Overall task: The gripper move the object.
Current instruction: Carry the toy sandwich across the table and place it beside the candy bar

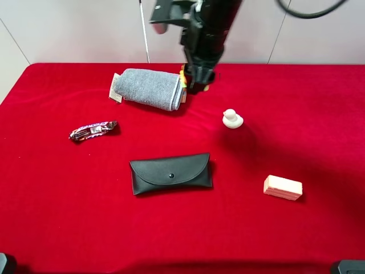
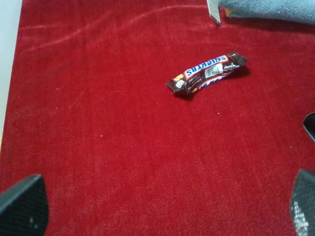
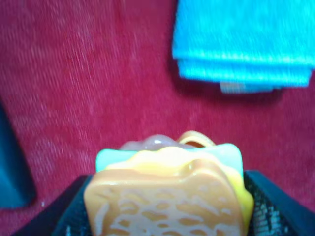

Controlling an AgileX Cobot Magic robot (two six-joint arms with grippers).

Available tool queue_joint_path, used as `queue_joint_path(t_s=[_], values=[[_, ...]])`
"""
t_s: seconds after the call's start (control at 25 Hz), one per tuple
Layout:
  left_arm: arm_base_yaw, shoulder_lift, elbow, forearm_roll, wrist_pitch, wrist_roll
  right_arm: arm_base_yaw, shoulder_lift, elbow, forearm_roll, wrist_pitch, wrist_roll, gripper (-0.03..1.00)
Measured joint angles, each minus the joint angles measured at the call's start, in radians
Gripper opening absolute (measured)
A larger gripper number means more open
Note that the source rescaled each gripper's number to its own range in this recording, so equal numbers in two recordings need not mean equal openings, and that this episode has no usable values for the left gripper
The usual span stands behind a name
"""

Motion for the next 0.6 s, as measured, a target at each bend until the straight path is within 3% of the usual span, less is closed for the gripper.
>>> queue_joint_path(t_s=[0.6], values=[[0.000, 0.000, 0.000, 0.000, 0.000, 0.000, 0.081, 0.290, -0.311, 0.056, 0.089, 0.000, 0.00]])
